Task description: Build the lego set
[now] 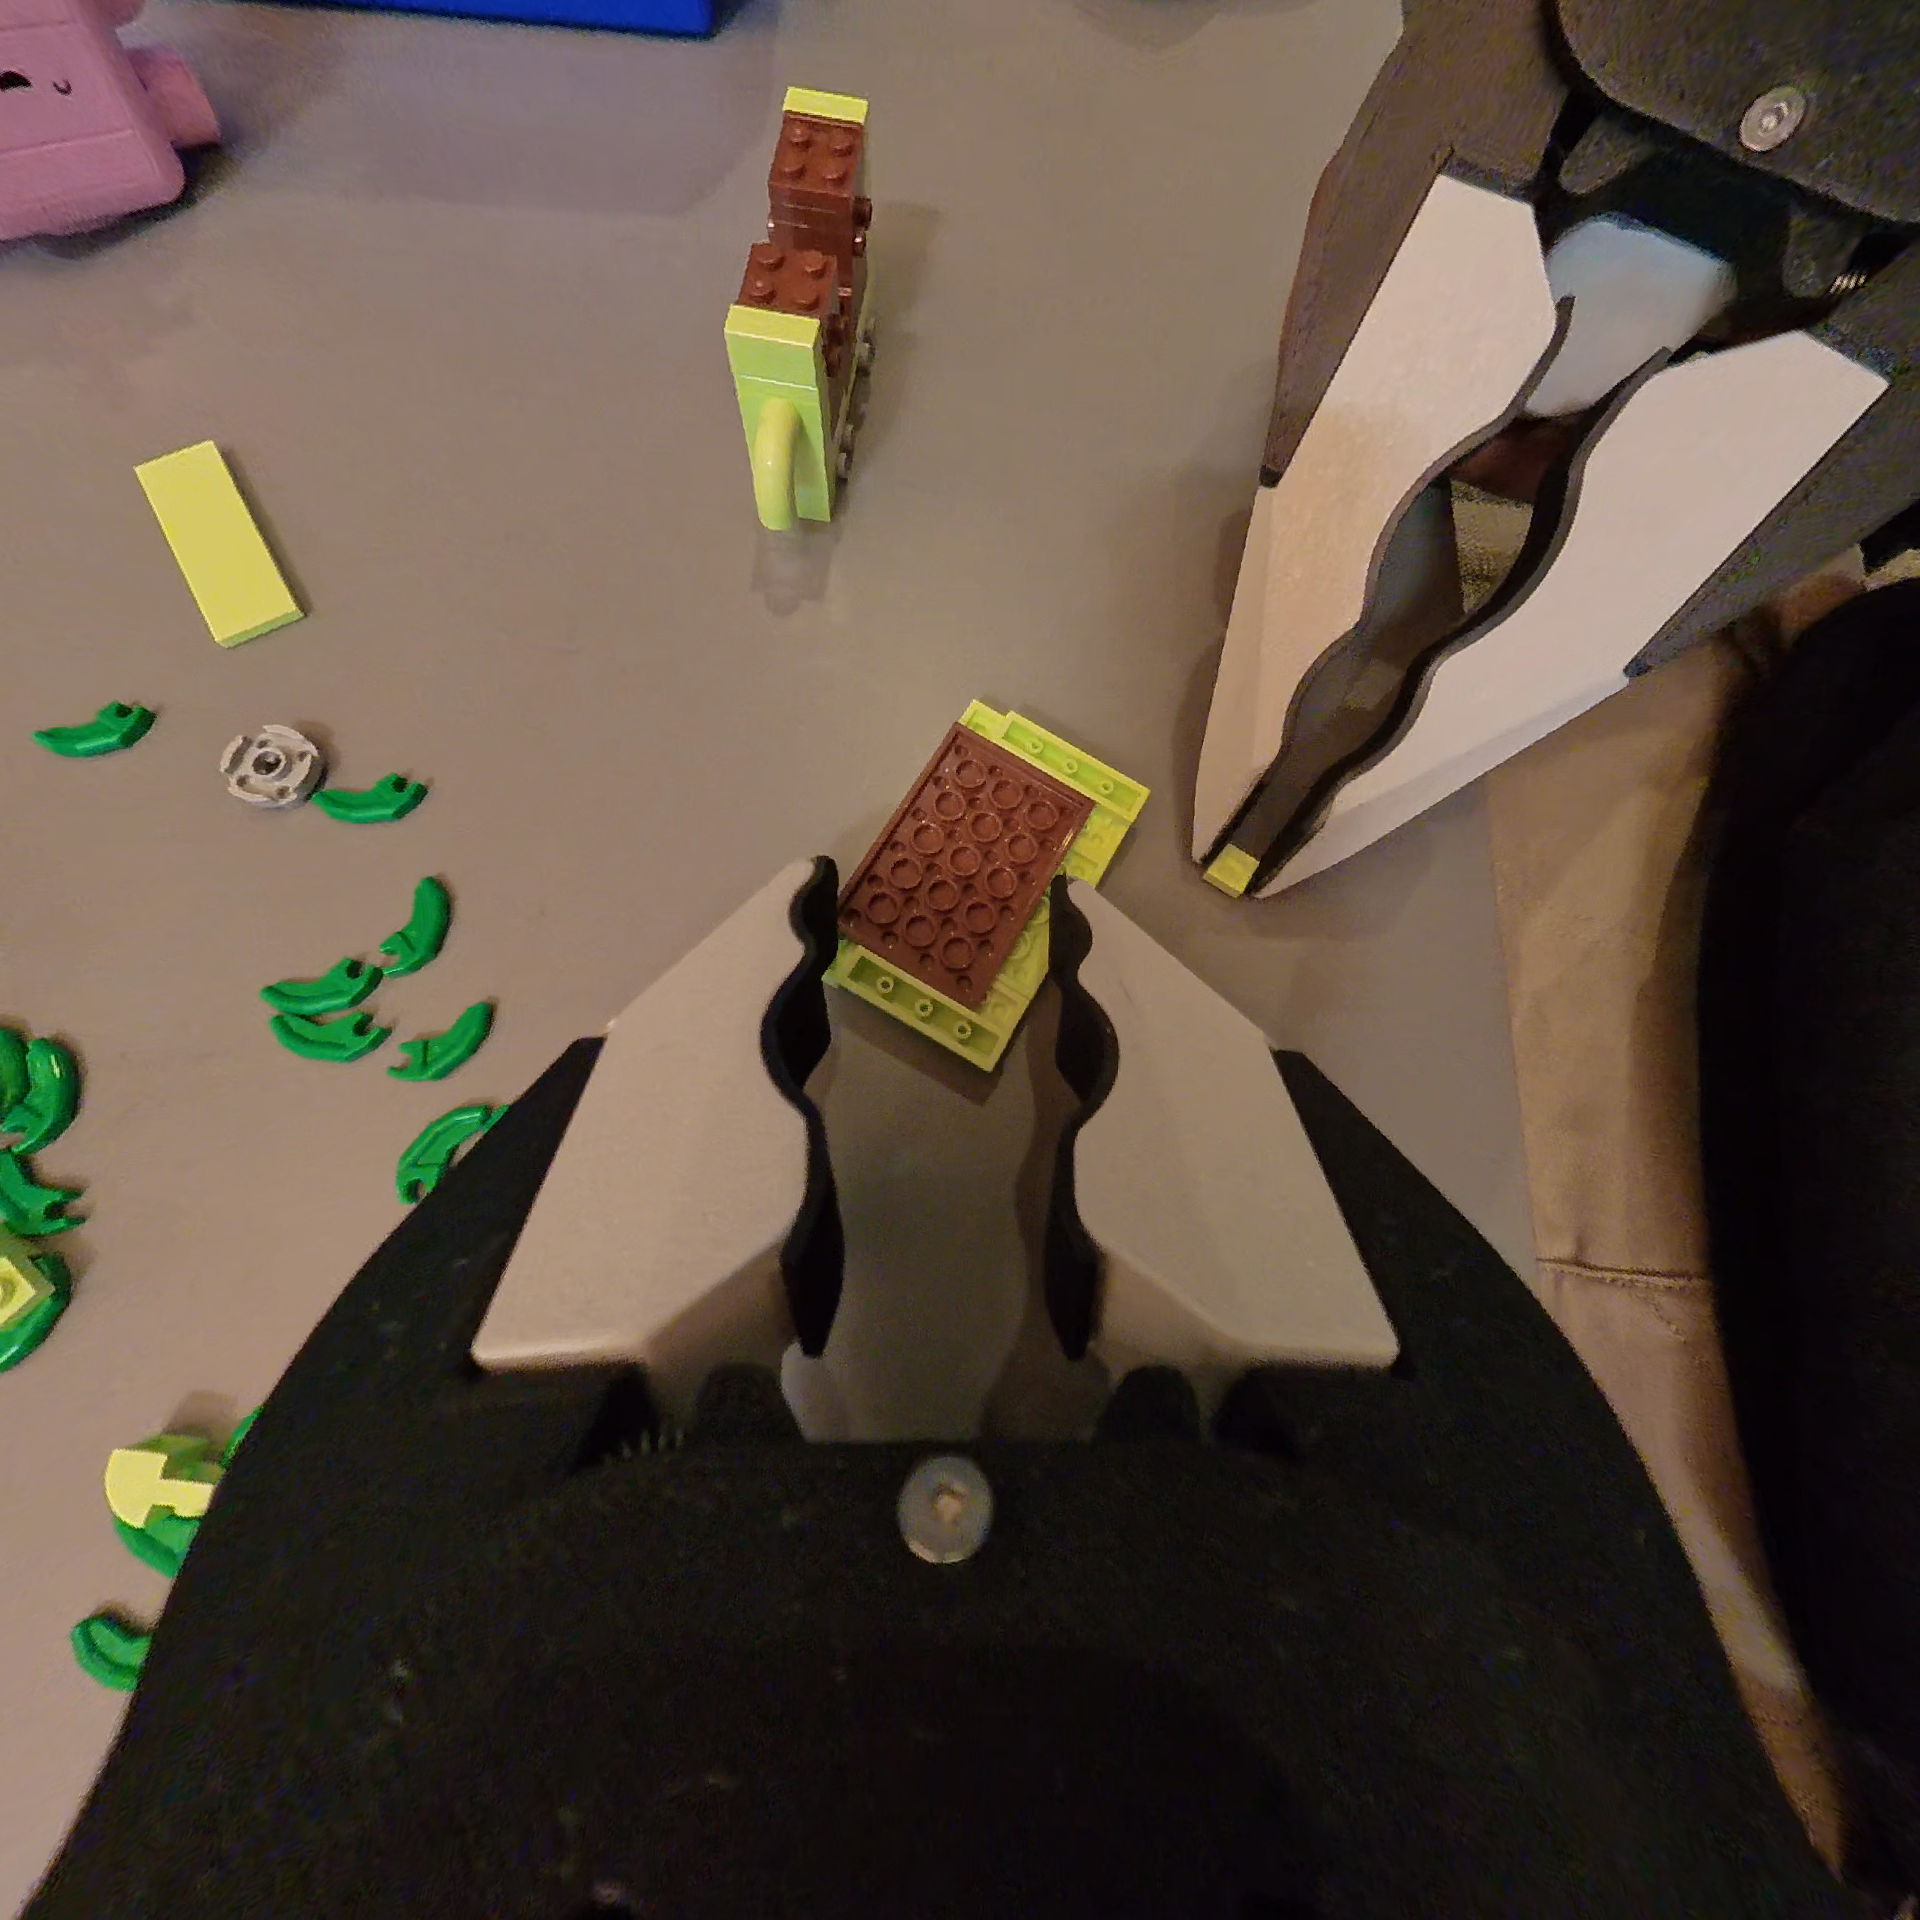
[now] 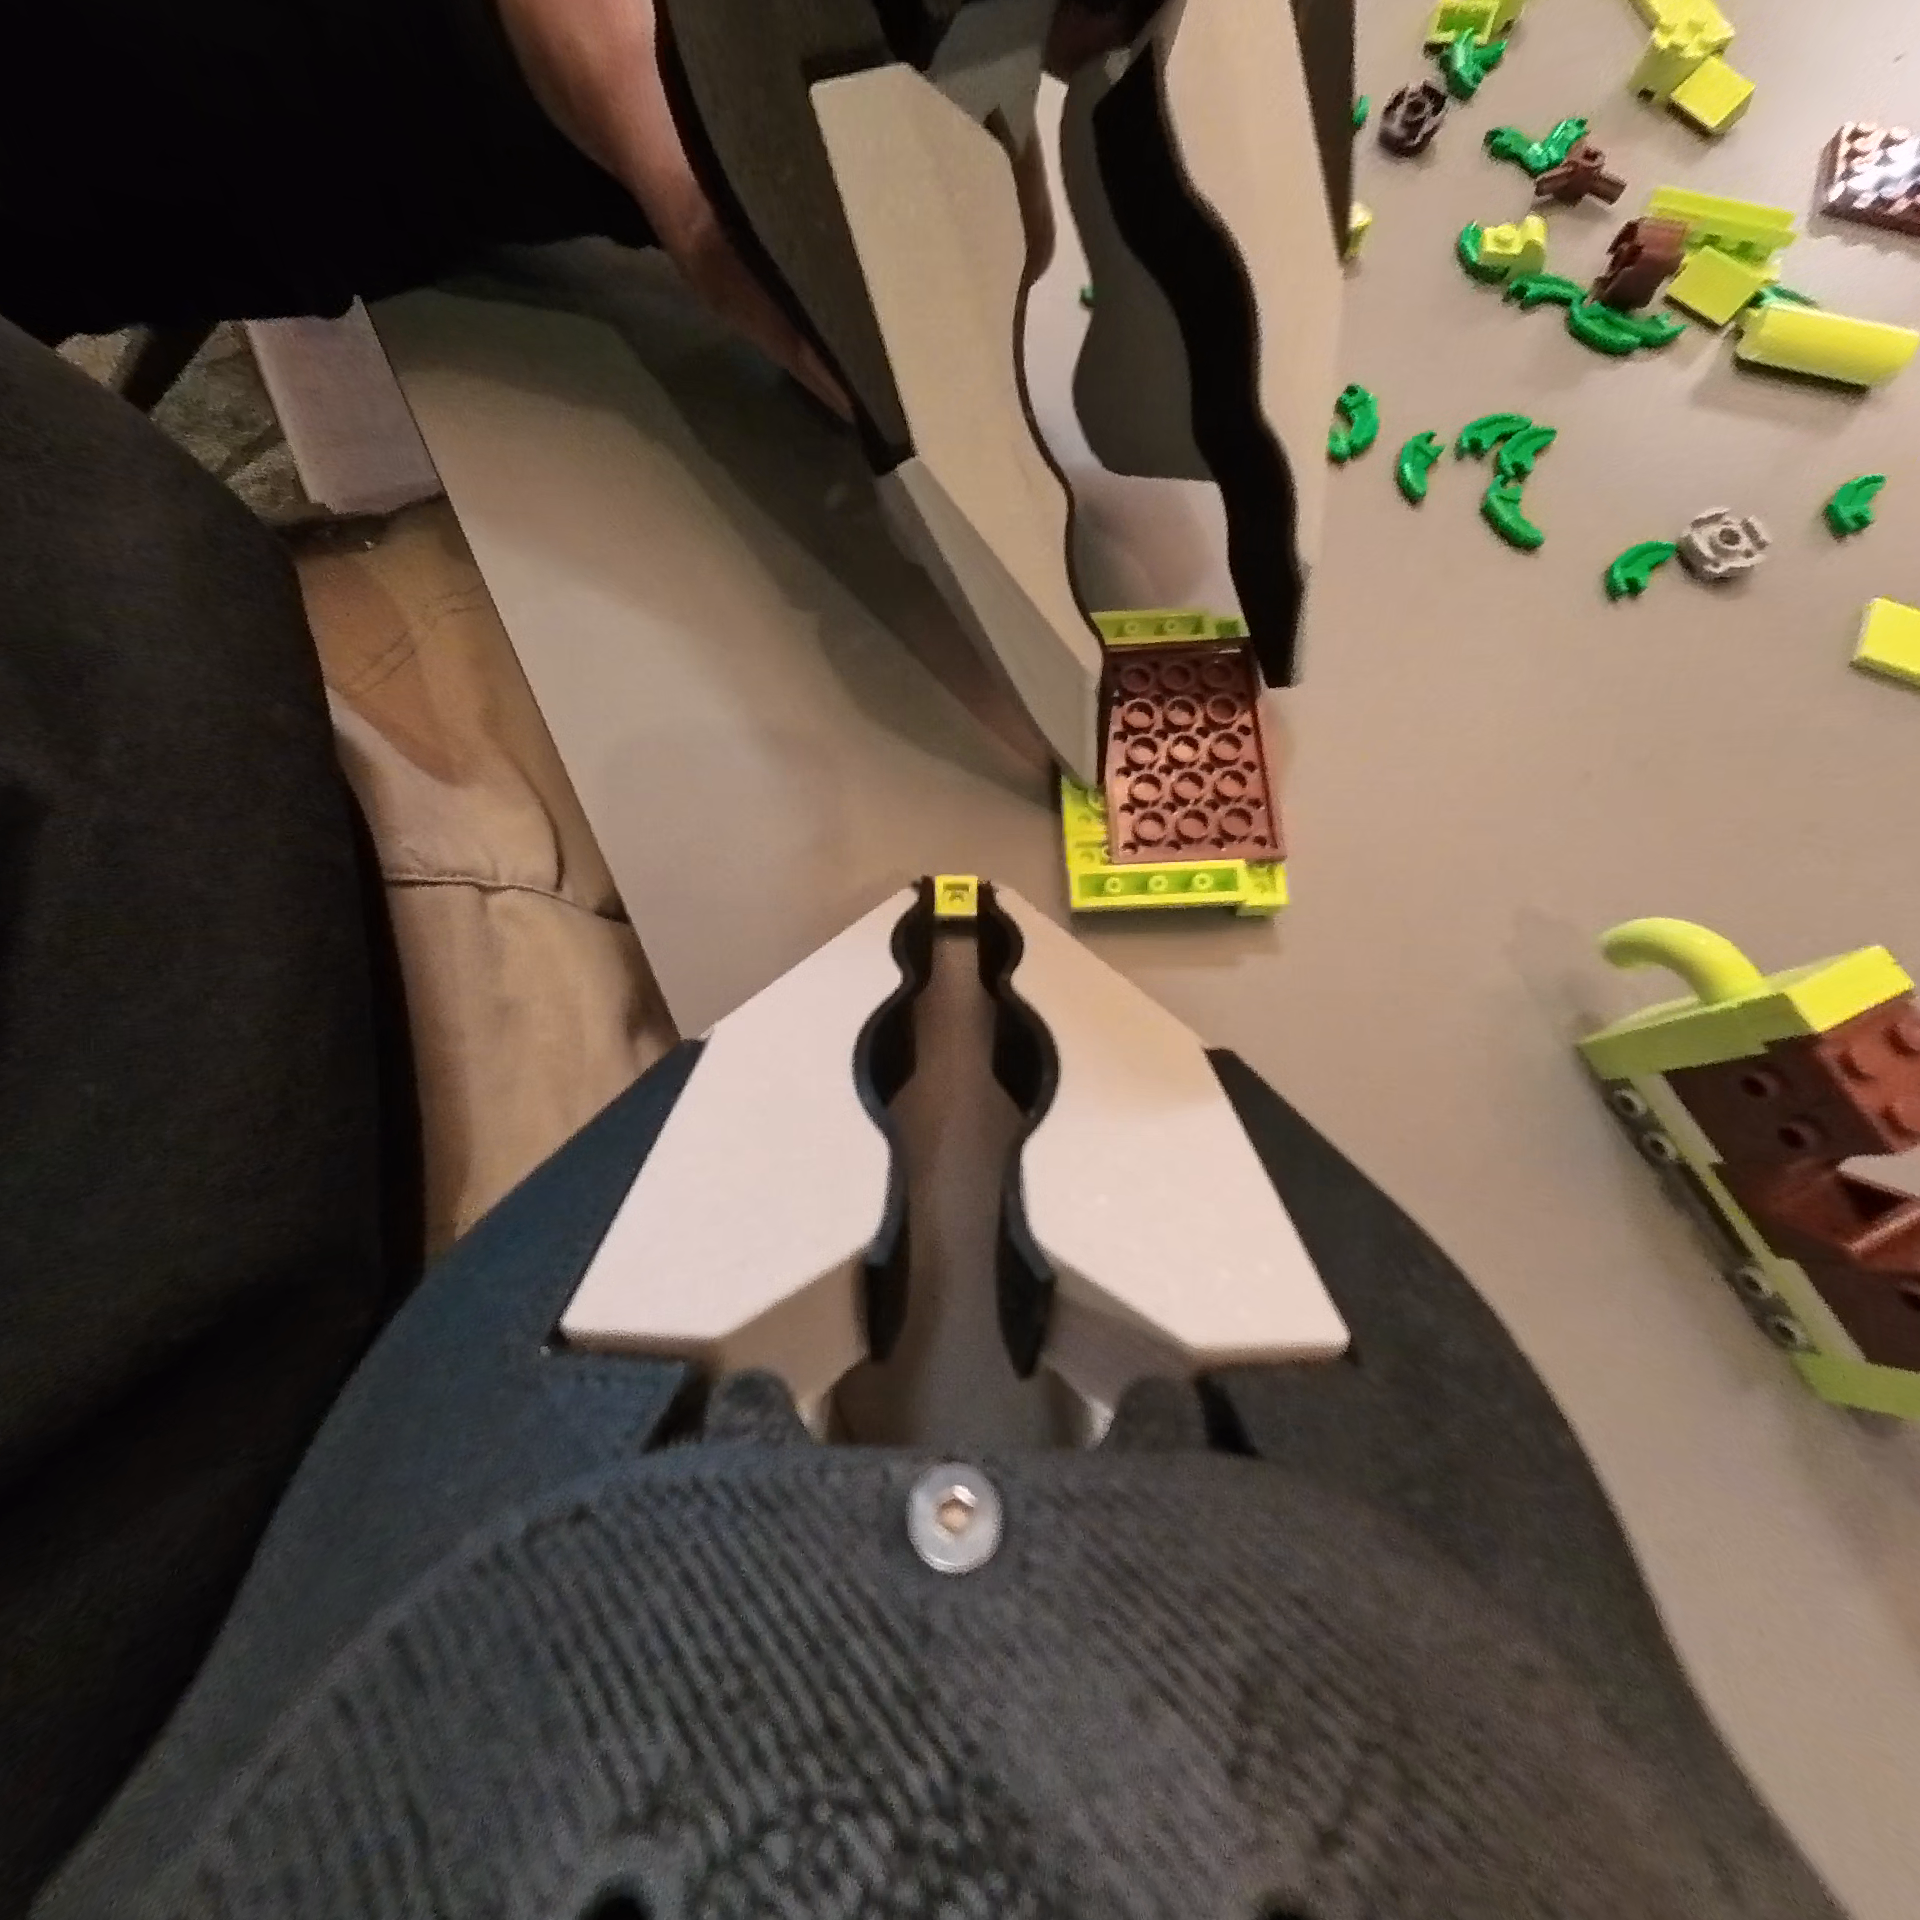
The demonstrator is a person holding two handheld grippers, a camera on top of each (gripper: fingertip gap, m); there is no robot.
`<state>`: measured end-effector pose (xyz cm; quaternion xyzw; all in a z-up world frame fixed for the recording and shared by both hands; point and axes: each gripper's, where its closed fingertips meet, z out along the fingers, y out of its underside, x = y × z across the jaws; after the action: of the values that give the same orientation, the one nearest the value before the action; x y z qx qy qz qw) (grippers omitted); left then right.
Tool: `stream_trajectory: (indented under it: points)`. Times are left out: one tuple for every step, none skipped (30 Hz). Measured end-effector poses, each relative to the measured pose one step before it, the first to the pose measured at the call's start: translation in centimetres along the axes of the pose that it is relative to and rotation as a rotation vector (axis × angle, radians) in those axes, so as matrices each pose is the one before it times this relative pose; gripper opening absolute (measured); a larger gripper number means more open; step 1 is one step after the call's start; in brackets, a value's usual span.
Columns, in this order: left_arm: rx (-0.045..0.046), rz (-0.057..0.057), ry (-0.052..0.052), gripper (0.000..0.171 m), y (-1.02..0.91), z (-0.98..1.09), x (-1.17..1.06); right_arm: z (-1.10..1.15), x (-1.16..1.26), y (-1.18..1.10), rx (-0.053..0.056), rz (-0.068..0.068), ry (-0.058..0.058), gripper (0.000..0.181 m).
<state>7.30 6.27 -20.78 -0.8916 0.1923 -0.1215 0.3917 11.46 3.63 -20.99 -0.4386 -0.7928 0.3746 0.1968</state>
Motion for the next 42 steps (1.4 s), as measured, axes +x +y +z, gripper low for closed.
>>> stream_trajectory:
  points:
    - [-0.00053, 0.0058, 0.0074, 0.038, 0.013, -0.001, 0.152, -0.183, 0.044, -0.201, 0.0160, 0.0002, 0.0017, 0.006]
    - [-0.00077, 0.0076, 0.0107, 0.038, 0.020, -0.004, 0.222, -0.290, 0.274, -0.227, 0.0192, 0.0010, 0.0110, 0.006]
    - [-0.00129, 0.0099, 0.0145, 0.038, 0.025, -0.001, 0.289, -0.384, 0.519, -0.215, 0.0192, 0.0034, 0.0197, 0.006]
    - [-0.00123, 0.0109, 0.0113, 0.038, 0.025, 0.016, 0.255, -0.430, 0.720, -0.182, 0.0187, 0.0091, 0.0235, 0.006]
    - [-0.00096, 0.0089, 0.0054, 0.038, 0.003, 0.006, 0.164, -0.387, 0.757, -0.108, 0.0147, 0.0146, 0.0187, 0.005]
    - [-0.00105, 0.0074, 0.0062, 0.038, 0.015, 0.019, 0.149, -0.287, 0.660, 0.052, 0.0061, 0.0157, 0.0099, 0.005]
    - [-0.00075, 0.0070, 0.0064, 0.038, 0.014, 0.001, 0.143, -0.164, 0.541, 0.189, -0.0032, 0.0111, 0.0041, 0.005]
    - [-0.00083, 0.0073, 0.0066, 0.038, 0.003, 0.015, 0.155, -0.056, 0.421, 0.218, -0.0055, 0.0043, 0.0028, 0.006]
    - [-0.00112, 0.0081, 0.0055, 0.038, 0.008, 0.012, 0.148, 0.022, 0.270, 0.174, -0.0038, -0.0003, 0.0002, 0.006]
    - [-0.00121, 0.0078, 0.0029, 0.038, 0.016, 0.019, 0.114, 0.063, 0.092, 0.087, -0.0054, 0.0013, -0.0075, 0.006]
    - [-0.00091, 0.0056, -0.0001, 0.038, 0.007, 0.008, 0.057, 0.096, -0.065, -0.026, -0.0025, 0.0004, -0.0147, 0.006]
    - [-0.00068, 0.0027, 0.0002, 0.038, 0.005, 0.005, 0.036, 0.101, -0.075, -0.104, 0.0018, -0.0012, -0.0128, 0.005]
    - [-0.00010, 0.0002, 0.0006, 0.038, 0.009, 0.006, 0.006, 0.099, -0.033, -0.135, 0.0026, -0.0012, -0.0092, 0.005]
    - [0.00006, -0.0010, 0.0009, 0.038, 0.000, -0.002, -0.003, 0.112, -0.063, -0.087, 0.0002, -0.0007, -0.0119, 0.005]
    - [0.00005, -0.0009, 0.0009, 0.038, -0.003, 0.002, 0.005, 0.126, -0.070, -0.008, -0.0042, 0.0003, -0.0115, 0.006]
    - [-0.00002, 0.0000, 0.0001, 0.038, 0.004, -0.004, -0.007, 0.149, -0.014, 0.059, -0.0082, 0.0002, -0.0077, 0.006]
    - [-0.00005, 0.0001, -0.0001, 0.038, -0.003, 0.004, 0.006, 0.125, -0.009, 0.084, -0.0092, -0.0006, -0.0061, 0.006]
    - [0.00002, -0.0001, 0.0002, 0.038, 0.003, -0.004, -0.005, 0.112, 0.038, 0.065, -0.0076, -0.0005, -0.0027, 0.006]
    - [-0.00005, 0.0002, -0.0001, 0.038, -0.003, 0.004, 0.005, 0.076, 0.044, 0.004, -0.0032, 0.0001, -0.0013, 0.006]
    - [0.00003, 0.0001, -0.0001, 0.038, 0.000, 0.000, -0.001, 0.046, 0.025, -0.021, -0.0007, 0.0007, -0.0020, 0.006]
    - [-0.00005, -0.0003, 0.0002, 0.038, 0.006, 0.008, -0.010, 0.028, 0.015, -0.011, -0.0004, 0.0020, -0.0036, 0.006]
    - [0.00003, -0.0001, 0.0001, 0.038, 0.000, 0.000, 0.001, 0.003, -0.010, -0.004, -0.0006, 0.0035, -0.0045, 0.006]
    - [-0.00001, 0.0002, -0.0001, 0.038, 0.000, 0.000, -0.003, 0.006, -0.030, 0.009, -0.0009, 0.0035, -0.0059, 0.007]
    - [-0.00005, 0.0002, -0.0001, 0.038, 0.001, 0.000, -0.003, 0.005, -0.030, 0.007, -0.0004, 0.0025, -0.0045, 0.008]
    - [0.00001, -0.0003, 0.0002, 0.038, 0.000, 0.000, 0.006, 0.008, -0.010, 0.007, -0.0006, 0.0017, -0.0029, 0.009]
    - [0.00001, -0.0004, 0.0004, 0.038, 0.005, 0.008, -0.006, 0.012, -0.007, 0.012, -0.0013, 0.0014, -0.0016, 0.011]
    - [-0.00001, -0.0002, 0.0002, 0.038, 0.000, 0.000, 0.003, 0.014, -0.005, 0.009, -0.0011, 0.0012, -0.0015, 0.012]
    - [-0.00006, -0.0003, 0.0002, 0.038, -0.002, 0.001, -0.009, -0.005, 0.001, -0.002, 0.0003, 0.0015, -0.0014, 0.013]
    - [0.00000, -0.0003, 0.0002, 0.038, 0.000, 0.000, 0.005, -0.023, 0.014, -0.035, 0.0024, 0.0024, -0.0014, 0.014]
    - [0.00000, -0.0004, 0.0003, 0.038, 0.005, 0.008, -0.007, -0.057, 0.038, -0.062, 0.0053, 0.0042, -0.0006, 0.014]
    - [-0.00006, -0.0002, 0.0001, 0.038, 0.004, -0.005, -0.005, -0.079, 0.061, -0.094, 0.0075, 0.0056, -0.0002, 0.014]
    - [-0.00004, 0.0000, -0.0001, 0.038, 0.001, 0.000, -0.001, -0.088, 0.055, -0.104, 0.0077, 0.0061, -0.0008, 0.014]
    - [-0.00004, 0.0000, 0.0000, 0.038, 0.008, 0.006, -0.001, -0.071, 0.043, -0.087, 0.0069, 0.0057, -0.0018, 0.014]
    - [-0.00004, -0.0001, 0.0001, 0.038, 0.001, 0.000, 0.002, -0.066, 0.053, -0.083, 0.0060, 0.0065, -0.0004, 0.013]
    - [0.00001, -0.0001, 0.0001, 0.038, -0.006, 0.006, -0.004, -0.054, 0.097, -0.052, 0.0036, 0.0102, 0.0017, 0.010]
    - [-0.00008, 0.0001, 0.0000, 0.038, 0.009, 0.006, -0.001, -0.007, 0.115, 0.006, -0.0008, 0.0146, 0.0014, 0.007]
    - [-0.00008, 0.0000, 0.0000, 0.038, 0.001, -0.001, 0.000, 0.029, 0.117, 0.071, -0.0064, 0.0176, 0.0009, 0.005]
    - [-0.00001, -0.0003, 0.0003, 0.038, -0.002, 0.002, -0.007, 0.079, 0.039, 0.120, -0.0106, 0.0173, -0.0038, 0.005]
    - [-0.00007, 0.0001, -0.0001, 0.038, 0.008, 0.006, -0.002, 0.112, -0.025, 0.162, -0.0142, 0.0152, -0.0077, 0.005]
    - [-0.00012, 0.0005, -0.0005, 0.038, 0.004, -0.003, 0.003, 0.115, -0.009, 0.153, -0.0145, 0.0115, -0.0055, 0.005]
    - [0.00002, 0.0006, -0.0005, 0.038, -0.004, 0.004, -0.003, 0.035, -0.004, -0.034, -0.0027, 0.0080, -0.0042, 0.005]
    - [-0.00023, 0.0004, -0.0005, 0.038, 0.003, -0.002, -0.009, 0.014, 0.001, -0.017, -0.0036, 0.0081, -0.0056, 0.004]
